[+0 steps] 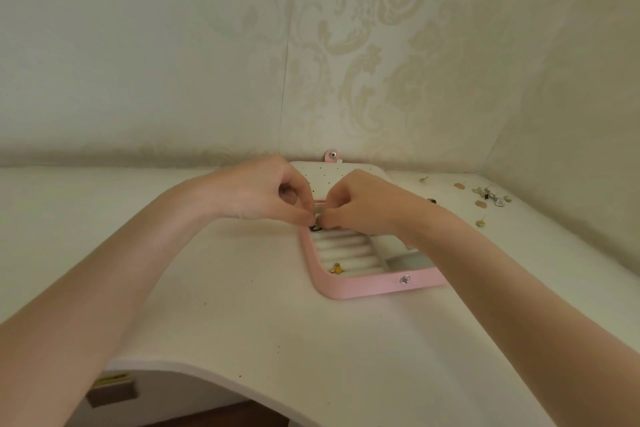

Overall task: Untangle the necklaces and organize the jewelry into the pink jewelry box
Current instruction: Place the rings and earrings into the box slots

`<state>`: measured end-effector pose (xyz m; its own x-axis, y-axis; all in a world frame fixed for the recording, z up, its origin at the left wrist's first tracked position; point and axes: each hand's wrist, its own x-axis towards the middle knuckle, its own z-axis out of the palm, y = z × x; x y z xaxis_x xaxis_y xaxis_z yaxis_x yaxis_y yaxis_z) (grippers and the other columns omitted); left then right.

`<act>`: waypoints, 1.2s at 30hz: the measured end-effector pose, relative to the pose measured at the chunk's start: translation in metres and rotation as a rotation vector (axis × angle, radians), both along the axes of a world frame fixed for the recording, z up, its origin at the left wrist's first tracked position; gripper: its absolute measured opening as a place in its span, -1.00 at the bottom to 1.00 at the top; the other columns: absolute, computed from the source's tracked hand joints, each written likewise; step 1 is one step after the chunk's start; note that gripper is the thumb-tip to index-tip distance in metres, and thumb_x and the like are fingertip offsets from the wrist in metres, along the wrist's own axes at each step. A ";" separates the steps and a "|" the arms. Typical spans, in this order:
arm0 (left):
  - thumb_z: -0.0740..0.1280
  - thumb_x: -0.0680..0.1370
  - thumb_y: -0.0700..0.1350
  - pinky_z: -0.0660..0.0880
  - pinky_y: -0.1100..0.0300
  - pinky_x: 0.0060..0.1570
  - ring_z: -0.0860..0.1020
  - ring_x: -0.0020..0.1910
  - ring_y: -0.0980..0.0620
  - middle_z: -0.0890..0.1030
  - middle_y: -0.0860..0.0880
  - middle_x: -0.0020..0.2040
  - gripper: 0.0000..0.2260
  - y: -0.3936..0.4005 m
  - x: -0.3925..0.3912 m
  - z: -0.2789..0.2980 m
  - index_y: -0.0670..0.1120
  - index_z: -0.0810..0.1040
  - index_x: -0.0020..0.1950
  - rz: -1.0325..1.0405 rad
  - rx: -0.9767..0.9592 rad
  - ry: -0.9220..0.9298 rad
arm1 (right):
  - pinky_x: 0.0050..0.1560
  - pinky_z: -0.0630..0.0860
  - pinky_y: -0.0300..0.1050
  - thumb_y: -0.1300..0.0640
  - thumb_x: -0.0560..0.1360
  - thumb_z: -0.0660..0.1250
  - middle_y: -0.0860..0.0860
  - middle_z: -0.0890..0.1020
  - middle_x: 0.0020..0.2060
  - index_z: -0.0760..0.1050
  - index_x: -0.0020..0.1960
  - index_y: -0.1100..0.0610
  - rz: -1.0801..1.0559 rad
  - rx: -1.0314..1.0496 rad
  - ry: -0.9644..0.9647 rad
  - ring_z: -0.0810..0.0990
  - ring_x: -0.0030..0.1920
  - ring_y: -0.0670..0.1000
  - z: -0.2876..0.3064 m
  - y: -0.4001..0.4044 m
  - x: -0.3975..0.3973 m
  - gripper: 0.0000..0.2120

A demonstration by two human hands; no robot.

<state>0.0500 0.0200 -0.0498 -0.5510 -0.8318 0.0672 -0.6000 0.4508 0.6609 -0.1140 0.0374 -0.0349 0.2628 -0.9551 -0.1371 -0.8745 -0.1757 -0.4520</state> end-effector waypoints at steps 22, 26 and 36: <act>0.47 0.41 -0.18 0.38 0.32 -0.36 0.40 -0.45 0.16 0.45 0.10 -0.46 -0.92 -0.014 -0.017 -0.011 -0.06 0.60 -0.23 -0.046 0.054 0.035 | 0.13 0.46 -0.01 0.35 0.51 0.15 0.21 0.58 0.16 0.59 0.11 0.23 -0.456 -0.291 0.267 0.53 0.13 0.23 -0.035 -0.081 -0.114 -0.71; 0.49 0.40 -0.16 0.33 0.31 -0.33 0.39 -0.40 0.14 0.46 0.01 -0.38 -0.92 -0.016 -0.013 -0.016 -0.05 0.61 -0.23 -0.077 0.065 0.091 | -0.24 0.44 -0.12 0.43 0.45 0.19 0.26 0.64 -0.07 0.59 -0.06 0.37 -0.487 -0.382 0.240 0.57 -0.12 0.20 -0.044 -0.092 -0.122 -0.80; 0.47 0.42 -0.17 0.24 0.36 -0.39 0.28 -0.40 0.10 0.38 0.05 -0.42 -0.90 -0.017 -0.014 -0.021 -0.01 0.61 -0.25 -0.079 0.064 0.140 | 0.05 0.41 -0.16 0.40 0.47 0.23 0.21 0.65 0.01 0.64 0.00 0.26 -0.550 -0.523 -0.047 0.57 0.05 0.18 -0.019 -0.085 -0.140 -0.76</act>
<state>0.0359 0.0032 -0.0708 -0.6036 -0.7915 0.0963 -0.4648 0.4474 0.7640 -0.2536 -0.0473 -0.0539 -0.2756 -0.8876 0.3691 -0.8798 0.0782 -0.4689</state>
